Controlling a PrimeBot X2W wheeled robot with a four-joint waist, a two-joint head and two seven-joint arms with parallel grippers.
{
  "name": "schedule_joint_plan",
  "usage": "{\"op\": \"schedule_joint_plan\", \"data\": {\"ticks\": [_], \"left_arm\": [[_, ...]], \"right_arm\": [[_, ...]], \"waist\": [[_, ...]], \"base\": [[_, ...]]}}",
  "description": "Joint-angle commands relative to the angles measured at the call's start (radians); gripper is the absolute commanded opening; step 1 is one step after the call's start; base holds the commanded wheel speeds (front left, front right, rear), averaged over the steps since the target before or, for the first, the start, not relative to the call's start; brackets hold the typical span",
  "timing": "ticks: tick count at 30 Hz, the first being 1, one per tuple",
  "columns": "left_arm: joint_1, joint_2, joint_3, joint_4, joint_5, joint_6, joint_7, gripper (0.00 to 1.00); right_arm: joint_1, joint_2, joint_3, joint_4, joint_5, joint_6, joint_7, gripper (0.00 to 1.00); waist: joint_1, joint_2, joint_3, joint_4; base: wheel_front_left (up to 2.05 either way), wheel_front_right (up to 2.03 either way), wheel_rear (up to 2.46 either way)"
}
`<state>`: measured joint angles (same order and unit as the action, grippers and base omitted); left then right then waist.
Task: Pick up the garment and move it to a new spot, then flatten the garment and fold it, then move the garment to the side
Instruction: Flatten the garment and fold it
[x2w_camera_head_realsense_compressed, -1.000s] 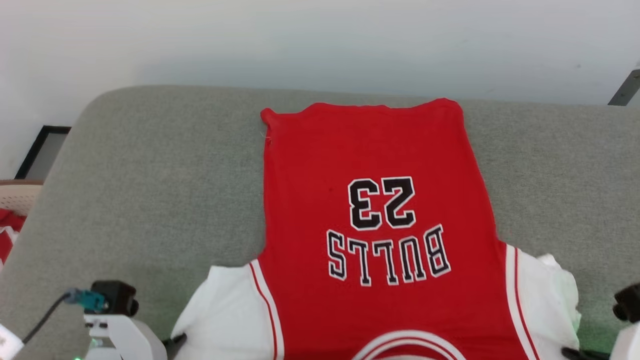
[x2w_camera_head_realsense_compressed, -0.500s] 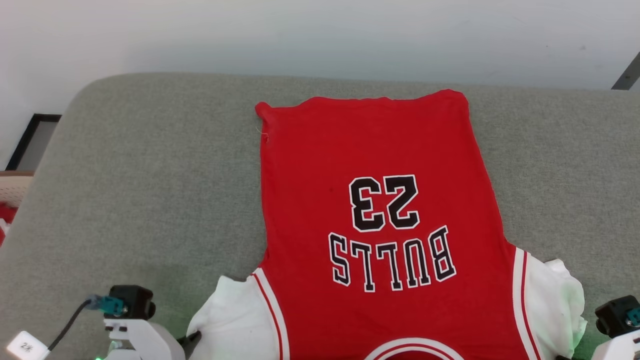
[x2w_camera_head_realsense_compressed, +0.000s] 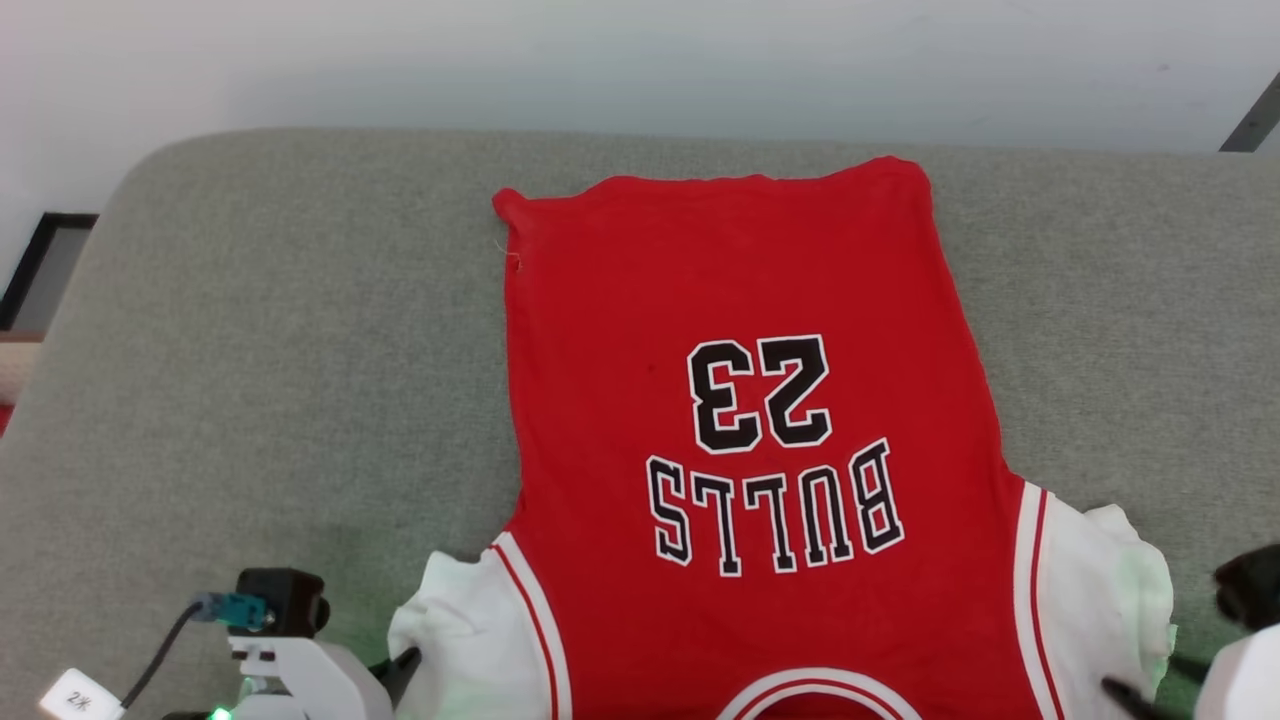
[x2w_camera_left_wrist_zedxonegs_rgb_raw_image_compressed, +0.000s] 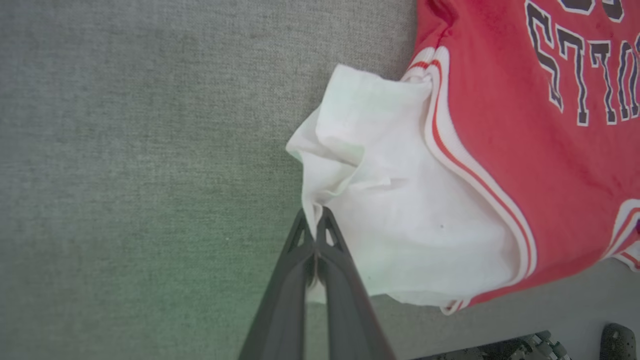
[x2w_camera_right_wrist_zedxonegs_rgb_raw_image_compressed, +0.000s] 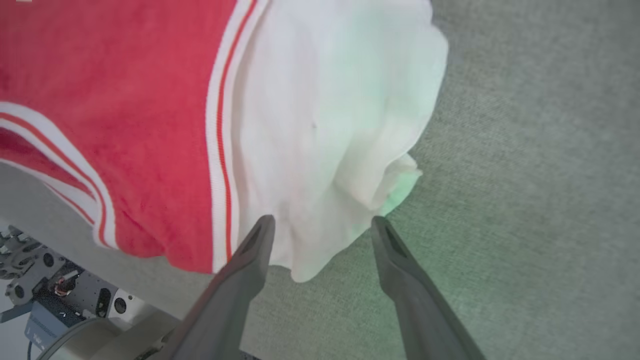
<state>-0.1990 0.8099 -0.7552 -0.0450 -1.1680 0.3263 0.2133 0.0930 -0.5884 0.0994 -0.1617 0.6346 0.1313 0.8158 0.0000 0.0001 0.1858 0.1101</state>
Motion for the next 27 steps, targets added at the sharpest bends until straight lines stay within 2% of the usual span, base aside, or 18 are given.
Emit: {"op": "schedule_joint_plan", "data": {"ticks": [1,7,11,14,18,27], "left_arm": [[-0.006,-0.005,0.000,0.001,0.008,-0.002,-0.004,0.00],[-0.044,-0.030,-0.010,-0.019,0.033,-0.012,-0.012,0.00],[-0.087,-0.055,-0.020,-0.022,0.055,-0.027,-0.011,0.00],[-0.125,-0.082,-0.032,-0.016,0.077,-0.042,-0.010,0.00],[-0.178,-0.123,-0.054,-0.005,0.101,-0.066,-0.003,0.00],[-0.257,-0.202,-0.095,0.037,0.130,-0.118,0.009,0.00]], "right_arm": [[0.002,0.001,-0.012,-0.011,-0.002,-0.001,0.006,1.00],[-0.099,0.011,-0.130,-0.166,-0.029,-0.001,0.076,1.00],[-0.275,0.014,-0.129,-0.144,-0.076,-0.001,0.057,1.00],[-0.437,0.020,-0.091,-0.040,-0.110,-0.001,0.011,1.00],[-0.642,0.028,-0.026,0.157,-0.140,-0.001,-0.034,1.00],[-0.980,0.026,0.078,0.594,-0.187,-0.001,-0.032,1.00]], "waist": [[0.0000,-0.0001,0.005,0.004],[0.0000,-0.0001,0.051,0.039],[0.0000,-0.0001,0.097,0.079],[0.0000,-0.0001,0.133,0.116],[0.0000,-0.0001,0.176,0.173],[0.0000,-0.0001,0.251,0.291]], "base": [[0.00,0.00,0.00],[0.00,0.00,0.00],[0.00,0.00,0.00],[0.00,0.00,0.00],[0.00,0.00,0.00],[0.00,0.00,0.00]]}}
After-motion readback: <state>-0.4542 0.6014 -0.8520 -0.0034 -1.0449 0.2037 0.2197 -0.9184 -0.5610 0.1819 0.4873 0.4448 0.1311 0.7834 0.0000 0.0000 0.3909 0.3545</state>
